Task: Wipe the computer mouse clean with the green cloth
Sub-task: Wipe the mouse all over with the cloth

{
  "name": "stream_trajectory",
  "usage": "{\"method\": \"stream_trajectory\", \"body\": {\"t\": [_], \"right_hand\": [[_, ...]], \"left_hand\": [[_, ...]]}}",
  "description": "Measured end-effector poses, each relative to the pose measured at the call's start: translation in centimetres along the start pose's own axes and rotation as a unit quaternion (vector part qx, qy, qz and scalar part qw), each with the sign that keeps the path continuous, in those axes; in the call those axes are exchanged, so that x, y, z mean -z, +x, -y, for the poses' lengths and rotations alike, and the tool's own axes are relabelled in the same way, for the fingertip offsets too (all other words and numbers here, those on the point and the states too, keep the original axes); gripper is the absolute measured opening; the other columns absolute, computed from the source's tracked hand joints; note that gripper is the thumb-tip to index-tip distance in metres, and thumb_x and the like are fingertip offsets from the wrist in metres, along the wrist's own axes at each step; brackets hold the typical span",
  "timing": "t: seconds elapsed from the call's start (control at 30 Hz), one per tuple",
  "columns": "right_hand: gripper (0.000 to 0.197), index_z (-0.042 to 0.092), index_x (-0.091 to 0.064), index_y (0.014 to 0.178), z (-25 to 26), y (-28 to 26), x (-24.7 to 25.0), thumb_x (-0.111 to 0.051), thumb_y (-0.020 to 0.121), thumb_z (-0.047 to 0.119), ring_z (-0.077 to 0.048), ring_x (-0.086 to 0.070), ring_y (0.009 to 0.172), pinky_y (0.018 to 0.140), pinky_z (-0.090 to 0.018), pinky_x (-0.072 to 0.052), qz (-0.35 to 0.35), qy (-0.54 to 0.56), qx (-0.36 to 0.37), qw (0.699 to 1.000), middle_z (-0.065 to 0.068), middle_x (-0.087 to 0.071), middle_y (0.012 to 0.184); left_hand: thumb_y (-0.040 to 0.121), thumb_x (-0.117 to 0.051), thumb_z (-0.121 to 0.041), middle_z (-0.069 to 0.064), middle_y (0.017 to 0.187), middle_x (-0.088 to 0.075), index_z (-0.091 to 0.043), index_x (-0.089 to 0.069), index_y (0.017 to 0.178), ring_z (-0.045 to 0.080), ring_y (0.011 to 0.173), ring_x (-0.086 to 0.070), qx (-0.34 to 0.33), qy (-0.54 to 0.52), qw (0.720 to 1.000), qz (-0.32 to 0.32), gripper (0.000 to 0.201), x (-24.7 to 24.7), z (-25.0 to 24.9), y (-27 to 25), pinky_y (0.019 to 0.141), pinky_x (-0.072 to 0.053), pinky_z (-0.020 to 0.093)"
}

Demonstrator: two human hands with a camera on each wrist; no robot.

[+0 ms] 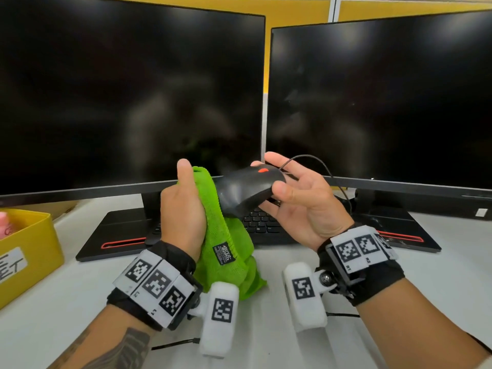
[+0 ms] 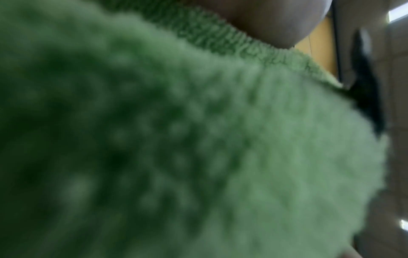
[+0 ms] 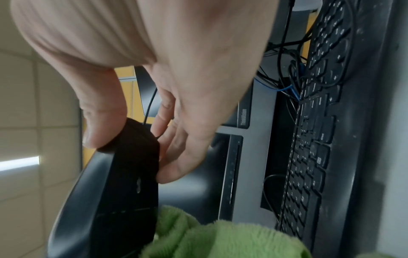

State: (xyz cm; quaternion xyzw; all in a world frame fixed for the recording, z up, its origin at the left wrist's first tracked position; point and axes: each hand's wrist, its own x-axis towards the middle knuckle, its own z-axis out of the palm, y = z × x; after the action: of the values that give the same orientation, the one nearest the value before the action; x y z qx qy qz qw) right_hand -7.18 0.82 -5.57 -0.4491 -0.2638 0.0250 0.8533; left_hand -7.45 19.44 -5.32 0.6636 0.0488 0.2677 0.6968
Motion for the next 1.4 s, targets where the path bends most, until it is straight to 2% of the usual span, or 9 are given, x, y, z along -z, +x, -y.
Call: {"method": "stream_trajectory", "body": {"t": [0.17,0.3,0.5,0.77,0.97,1.07,1.23,1.33,1.4], "right_hand": [[0.082,0.006,-0.051,0.138,0.9,-0.1,0.7,-0.09,0.068,0.021,-0.033,-0.065,0.115,0.095,-0.048,-0.056,0.003,0.028,-0.018,0.999,-0.018,-0.066,0.135],[0.043,0.011,-0.073,0.122,1.1,-0.3,0.5,-0.049,0.095,0.034,-0.024,-0.069,0.113,0.101,-0.044,-0.052,-0.031,0.027,-0.045,0.998,-0.012,-0.068,0.137],[0.057,0.01,-0.079,0.114,0.9,-0.2,0.3,-0.037,0.098,0.046,-0.019,-0.068,0.106,0.09,-0.045,-0.053,-0.027,0.057,-0.083,0.995,-0.006,-0.066,0.14],[0.046,0.006,-0.075,0.111,-0.3,-0.1,-1.6,-0.049,0.096,0.041,-0.026,-0.074,0.099,0.098,-0.04,-0.056,-0.023,0.098,-0.097,0.99,-0.014,-0.076,0.108],[0.045,0.0,-0.065,0.124,-1.5,0.1,-1.4,-0.062,0.091,0.031,-0.033,-0.061,0.109,0.114,-0.05,-0.04,-0.032,0.038,-0.093,0.994,-0.022,-0.065,0.118],[0.032,0.004,-0.074,0.105,-1.4,-0.1,-1.5,-0.062,0.089,0.028,-0.027,-0.066,0.093,0.098,-0.042,-0.05,-0.011,0.0,-0.092,0.996,-0.017,-0.071,0.102],[0.045,0.002,-0.071,0.117,-1.4,0.0,-1.3,-0.068,0.086,0.035,-0.034,-0.063,0.101,0.107,-0.051,-0.043,-0.052,-0.02,-0.121,0.991,-0.022,-0.068,0.113],[0.04,0.011,-0.07,0.115,-1.2,0.2,-1.6,-0.066,0.088,0.04,-0.03,-0.066,0.097,0.103,-0.049,-0.05,-0.093,0.012,-0.133,0.987,-0.016,-0.071,0.107],[0.037,0.009,-0.069,0.118,-1.1,0.3,-1.6,-0.058,0.098,0.038,-0.03,-0.069,0.099,0.098,-0.043,-0.053,-0.111,0.041,-0.126,0.985,-0.015,-0.073,0.108]], "left_hand": [[0.093,-0.049,-0.07,0.004,0.097,-0.079,-0.02,-0.076,0.081,0.026,0.097,-0.074,0.051,-0.132,0.99,-0.011,0.059,0.3,0.2,1.1,0.103,-0.055,0.042],[0.097,-0.049,-0.061,0.02,0.124,-0.077,-0.011,-0.077,0.121,0.039,0.119,-0.071,0.088,-0.245,0.962,0.081,0.062,0.4,0.2,0.4,0.112,-0.05,0.059],[0.1,-0.048,-0.042,0.02,0.131,-0.074,-0.009,-0.07,0.133,0.039,0.126,-0.068,0.042,-0.279,0.94,0.193,0.052,-0.1,0.1,-0.8,0.107,-0.054,0.053],[0.095,-0.073,-0.045,-0.033,0.145,-0.052,-0.04,-0.03,0.156,-0.014,0.134,-0.051,-0.192,0.024,0.908,0.371,0.075,-0.9,1.5,-1.6,0.111,-0.041,0.014],[0.101,-0.058,-0.048,-0.013,0.11,-0.07,-0.007,-0.055,0.136,-0.006,0.106,-0.065,-0.223,0.001,0.942,0.251,0.054,-1.2,1.9,-1.3,0.102,-0.052,0.022],[0.102,-0.044,-0.06,-0.026,0.094,-0.071,-0.015,-0.062,0.118,-0.011,0.094,-0.065,-0.2,0.025,0.952,0.231,0.051,-0.9,1.8,-1.1,0.09,-0.047,0.012],[0.085,-0.031,-0.094,-0.005,0.112,-0.077,-0.027,-0.066,0.122,0.007,0.112,-0.071,-0.109,-0.025,0.971,0.211,0.085,-0.8,0.9,-1.0,0.111,-0.051,0.041],[0.103,-0.024,-0.072,-0.003,0.082,-0.077,-0.026,-0.074,0.098,0.007,0.076,-0.074,-0.036,-0.159,0.966,0.199,0.068,-0.9,0.0,-1.3,0.078,-0.063,0.029],[0.11,-0.035,-0.053,-0.005,0.116,-0.07,-0.043,-0.073,0.114,-0.007,0.102,-0.067,-0.135,-0.08,0.973,0.167,0.039,-0.7,0.0,-1.2,0.102,-0.052,0.024]]}}
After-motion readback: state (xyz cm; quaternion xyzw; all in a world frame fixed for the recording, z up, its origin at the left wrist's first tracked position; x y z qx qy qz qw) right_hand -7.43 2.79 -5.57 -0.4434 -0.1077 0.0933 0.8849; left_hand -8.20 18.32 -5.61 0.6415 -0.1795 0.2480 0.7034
